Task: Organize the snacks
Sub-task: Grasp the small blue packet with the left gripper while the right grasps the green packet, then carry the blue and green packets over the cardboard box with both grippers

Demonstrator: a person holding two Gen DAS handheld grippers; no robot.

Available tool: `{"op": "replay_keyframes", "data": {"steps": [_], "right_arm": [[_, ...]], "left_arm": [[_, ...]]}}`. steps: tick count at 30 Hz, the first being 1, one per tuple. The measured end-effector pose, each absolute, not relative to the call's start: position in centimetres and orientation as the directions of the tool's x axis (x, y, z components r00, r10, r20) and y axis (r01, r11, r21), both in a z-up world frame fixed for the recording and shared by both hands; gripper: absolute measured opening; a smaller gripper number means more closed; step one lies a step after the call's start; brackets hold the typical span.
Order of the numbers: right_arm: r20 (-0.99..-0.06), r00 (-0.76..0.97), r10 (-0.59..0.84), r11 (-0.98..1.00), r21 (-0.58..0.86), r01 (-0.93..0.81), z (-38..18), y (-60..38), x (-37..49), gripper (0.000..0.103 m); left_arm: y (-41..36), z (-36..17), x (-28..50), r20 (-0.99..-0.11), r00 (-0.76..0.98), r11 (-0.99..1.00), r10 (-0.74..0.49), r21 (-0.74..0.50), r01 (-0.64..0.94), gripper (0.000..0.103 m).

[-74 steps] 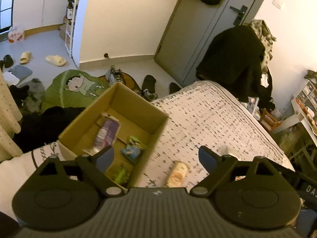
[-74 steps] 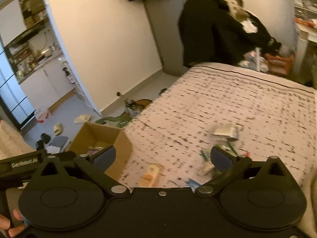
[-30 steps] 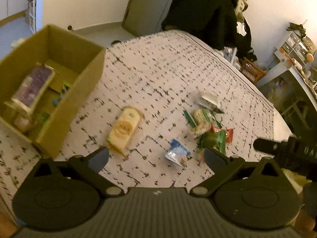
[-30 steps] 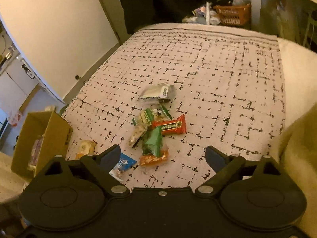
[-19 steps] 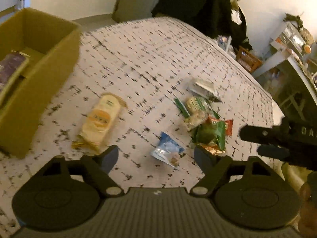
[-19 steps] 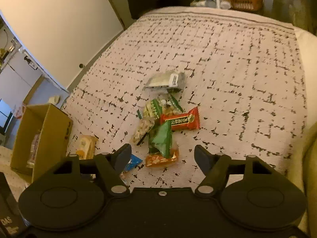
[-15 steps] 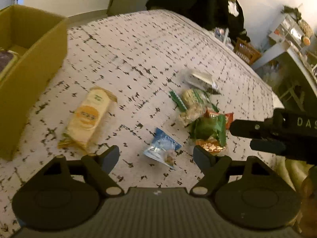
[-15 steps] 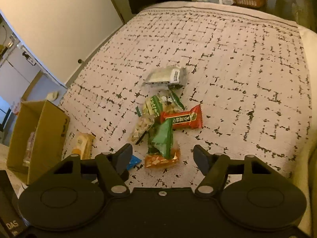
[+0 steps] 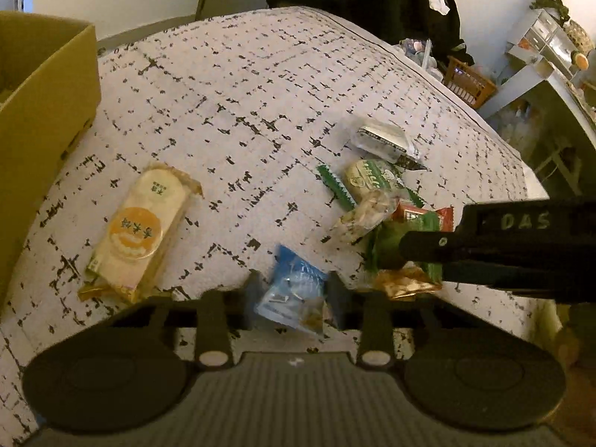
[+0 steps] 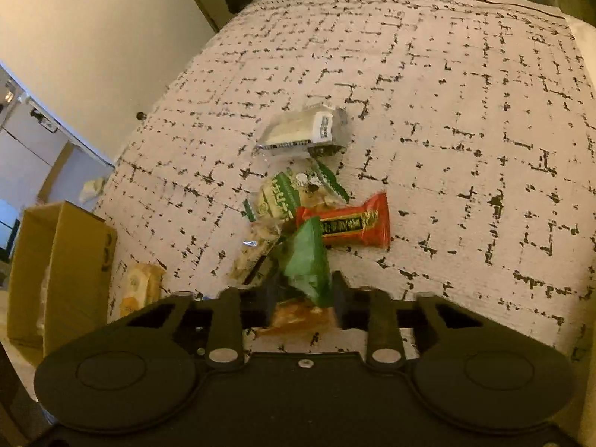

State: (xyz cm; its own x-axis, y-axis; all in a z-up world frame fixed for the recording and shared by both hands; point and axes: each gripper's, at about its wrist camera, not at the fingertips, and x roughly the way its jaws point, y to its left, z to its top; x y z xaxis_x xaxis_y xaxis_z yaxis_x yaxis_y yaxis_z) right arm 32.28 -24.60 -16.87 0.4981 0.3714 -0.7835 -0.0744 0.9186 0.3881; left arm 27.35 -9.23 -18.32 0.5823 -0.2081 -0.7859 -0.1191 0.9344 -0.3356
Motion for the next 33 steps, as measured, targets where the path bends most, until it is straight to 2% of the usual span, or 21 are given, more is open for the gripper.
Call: {"op": "replay_keyframes", "data": {"steps": [2,15,33], "right_arm": [[-0.768,0.522,0.372,0.917,0.391,-0.079,-16.4,-24.7,32.0,0.023],[-0.661,0.624,0.417,0.898,0.407,-0.169,-12.1,-24.1,29.4,0.021],[-0.509,0.649,0.565,0.821,0.427,-0.379,-6.9,-16.3,23.8,0.021]], "left_arm": [[-9.0,-18.0,27.3,-0.788,0.581,0.933,-0.204,-0.337,-0.130,0.027],[-6.8,-12.5,24.5,-0.721,0.666,0.924,-0.192,-0.361,-0.125,0.027],[-0.5,-6.1,20.4,-0.640,0.766,0.918,-0.063,-0.338,-0.207,0.027]]}}
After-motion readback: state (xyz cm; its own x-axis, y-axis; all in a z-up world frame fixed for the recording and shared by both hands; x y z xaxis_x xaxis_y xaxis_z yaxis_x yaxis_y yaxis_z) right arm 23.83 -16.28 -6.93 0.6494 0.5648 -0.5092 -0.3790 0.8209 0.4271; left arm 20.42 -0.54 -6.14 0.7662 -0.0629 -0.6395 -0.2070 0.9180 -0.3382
